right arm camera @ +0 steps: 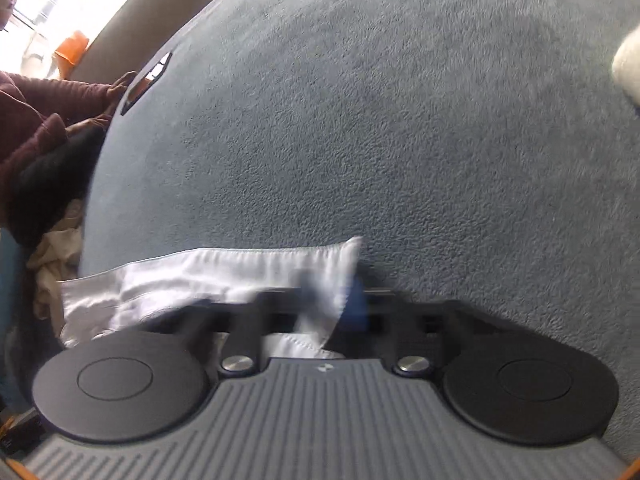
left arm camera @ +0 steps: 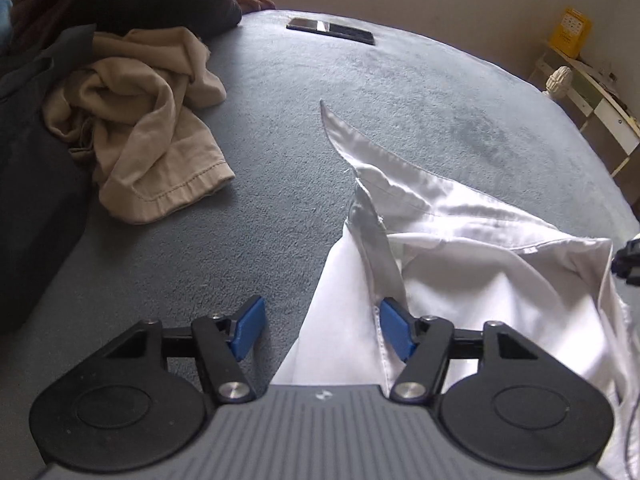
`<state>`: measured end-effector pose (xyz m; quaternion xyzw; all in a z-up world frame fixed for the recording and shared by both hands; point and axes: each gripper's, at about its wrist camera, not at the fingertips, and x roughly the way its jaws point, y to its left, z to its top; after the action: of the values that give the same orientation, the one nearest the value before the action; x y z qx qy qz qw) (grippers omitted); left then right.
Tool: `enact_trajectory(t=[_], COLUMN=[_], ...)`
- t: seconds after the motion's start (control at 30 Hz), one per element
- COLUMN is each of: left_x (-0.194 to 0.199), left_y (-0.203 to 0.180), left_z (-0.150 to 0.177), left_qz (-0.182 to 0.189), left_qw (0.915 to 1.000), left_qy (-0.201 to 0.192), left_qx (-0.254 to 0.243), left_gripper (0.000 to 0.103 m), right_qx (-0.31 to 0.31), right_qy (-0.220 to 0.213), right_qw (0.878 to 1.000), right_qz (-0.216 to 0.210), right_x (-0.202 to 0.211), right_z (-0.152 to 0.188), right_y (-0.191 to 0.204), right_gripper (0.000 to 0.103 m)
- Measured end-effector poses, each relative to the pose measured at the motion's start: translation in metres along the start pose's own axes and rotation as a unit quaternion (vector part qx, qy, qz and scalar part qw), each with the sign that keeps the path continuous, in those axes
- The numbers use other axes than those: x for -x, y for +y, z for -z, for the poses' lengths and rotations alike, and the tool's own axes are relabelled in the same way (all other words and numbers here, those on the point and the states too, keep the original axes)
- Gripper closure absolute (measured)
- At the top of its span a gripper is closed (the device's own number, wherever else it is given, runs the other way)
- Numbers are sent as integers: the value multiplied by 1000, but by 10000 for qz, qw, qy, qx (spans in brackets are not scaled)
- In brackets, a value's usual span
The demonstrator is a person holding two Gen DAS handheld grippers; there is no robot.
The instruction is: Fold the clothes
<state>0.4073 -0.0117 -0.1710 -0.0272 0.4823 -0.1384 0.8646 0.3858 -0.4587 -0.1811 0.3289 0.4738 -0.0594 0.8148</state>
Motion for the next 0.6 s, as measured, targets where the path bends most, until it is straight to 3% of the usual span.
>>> enact_trajectory(t=[0.23,0.37,0.43,0.5,0.57,0.6], left_x=[6,13,19,33,51,61], left_y=[7,18,25,36,46,51], left_z=[-5,-6,-7,-8,-8,-9], left_qz=[170,258,312,417,462,465], left_qw=[9997,9980,9963,9936,9919,9916], left_qy=[-156,-308,-387,-481,-587,-636], left_qx=[93,491,695,930,1028,1029], left_gripper=[41,38,36,34,32,32], right_qx=[728,812,662,184,-307,-445], right_qy=[-1069,-1012,-829,-879,-1127,-1206], right_qw=[9915,9915,9937,9954,9931,9914], right_qz=[108,60,357,324,-100,-237], right_x=[19,-11,-23,-14,12,27], right_z=[-23,-33,-33,-29,-21,-16], right_y=[29,26,18,5,-11,-16], right_gripper=[103,100,95,86,73,72])
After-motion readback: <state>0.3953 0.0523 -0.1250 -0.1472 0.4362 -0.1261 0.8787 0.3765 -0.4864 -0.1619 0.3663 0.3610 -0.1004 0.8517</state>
